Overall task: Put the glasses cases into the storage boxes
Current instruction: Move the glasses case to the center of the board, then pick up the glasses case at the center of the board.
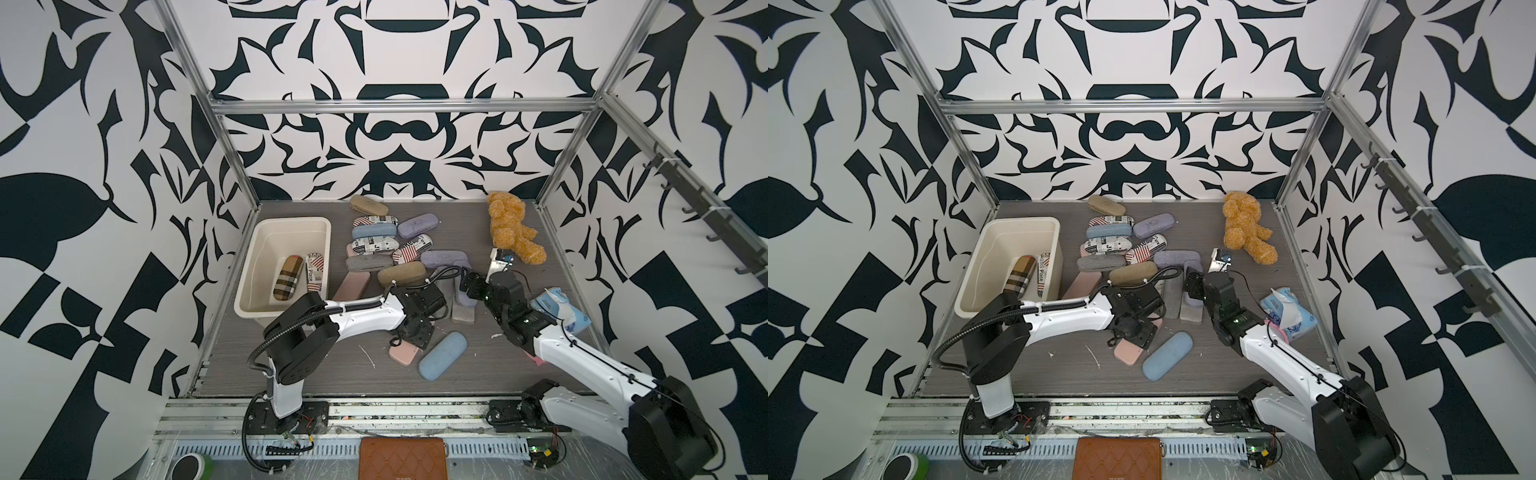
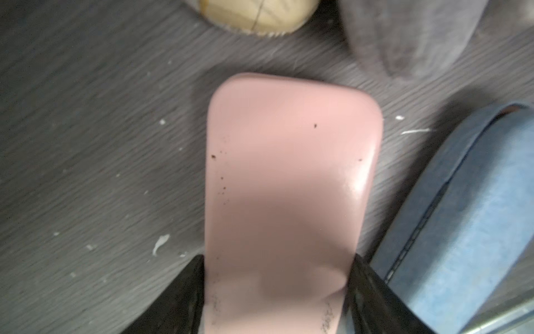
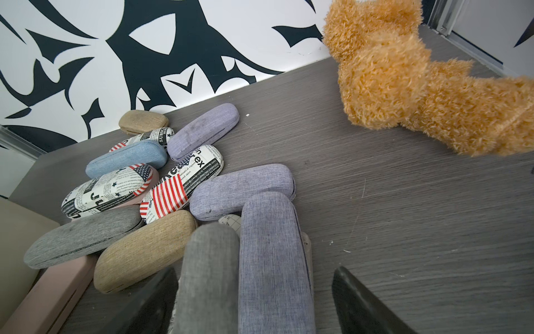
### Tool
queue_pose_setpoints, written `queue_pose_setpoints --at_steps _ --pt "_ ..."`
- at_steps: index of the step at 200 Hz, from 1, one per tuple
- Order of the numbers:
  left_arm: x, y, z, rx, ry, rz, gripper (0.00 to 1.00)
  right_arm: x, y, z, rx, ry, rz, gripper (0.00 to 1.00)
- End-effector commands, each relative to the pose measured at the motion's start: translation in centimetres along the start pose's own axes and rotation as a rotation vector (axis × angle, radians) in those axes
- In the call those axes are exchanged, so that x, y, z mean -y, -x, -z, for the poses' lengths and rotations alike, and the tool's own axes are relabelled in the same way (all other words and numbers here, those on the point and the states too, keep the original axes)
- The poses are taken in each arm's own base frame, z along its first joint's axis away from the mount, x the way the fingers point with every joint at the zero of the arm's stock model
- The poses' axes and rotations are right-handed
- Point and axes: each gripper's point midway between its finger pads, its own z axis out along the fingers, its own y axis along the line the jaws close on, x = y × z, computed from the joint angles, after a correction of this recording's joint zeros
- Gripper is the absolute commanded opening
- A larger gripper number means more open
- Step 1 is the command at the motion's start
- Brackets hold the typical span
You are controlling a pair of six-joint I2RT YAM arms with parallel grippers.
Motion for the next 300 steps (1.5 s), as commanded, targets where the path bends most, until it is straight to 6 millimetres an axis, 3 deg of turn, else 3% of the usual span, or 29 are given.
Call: queue_pose_setpoints --at_steps 1,26,42,72,79,124,165,194,219,252,269,300 --pt "-4.8 -6.2 -1.0 -0.192 0.167 0.029 0.68 -1.3 1.8 0.3 0.051 0.042 -0.015 0.87" --pt "-6.8 -7.6 -1.0 -0.224 0.211 0.070 0.70 -1.4 1.8 0.3 0.051 0.045 -0.016 0.87" --pt "-7.6 -7.5 -1.3 -0.232 0.208 0.117 0.75 -1.4 1.9 0.3 0.051 0.046 -0.015 0.87" --pt "-6.2 -5.7 -0.4 -0.206 0.153 0.113 0.84 -0.9 1.8 0.3 0.056 0.020 -0.016 0.89" --pt "-6.3 -6.2 0.2 -0.234 0.168 0.110 0.89 -0.8 1.8 0.3 0.055 0.017 -0.017 0.90" --pt "-6.2 -8.7 1.8 -0.280 0.217 0.133 0.91 -1.1 1.9 0.3 0.052 0.027 -0.018 0.90" --pt "-4.8 -9.9 2.5 -0.252 0.195 0.167 0.94 -1.3 1.6 0.1 0.039 0.037 -0.018 0.90" --pt "-4.6 -10.3 0.7 -0.224 0.165 0.208 0.88 -1.4 1.6 0.1 0.036 0.043 -0.018 0.90" --pt "-5.5 -10.5 -0.1 -0.233 0.224 0.212 0.86 -1.4 1.7 0.2 0.043 0.045 -0.020 0.89" --pt "-5.4 -10.1 -0.6 -0.198 0.213 0.220 0.66 -1.4 1.7 0.4 0.045 0.046 -0.019 0.88" --pt "-5.3 -9.2 0.3 -0.171 0.217 0.203 0.61 -1.4 1.7 0.3 0.044 0.045 -0.018 0.88" --pt "-6.1 -6.4 5.6 -0.067 0.268 0.142 0.61 -1.6 1.7 0.3 0.044 0.057 -0.024 0.88"
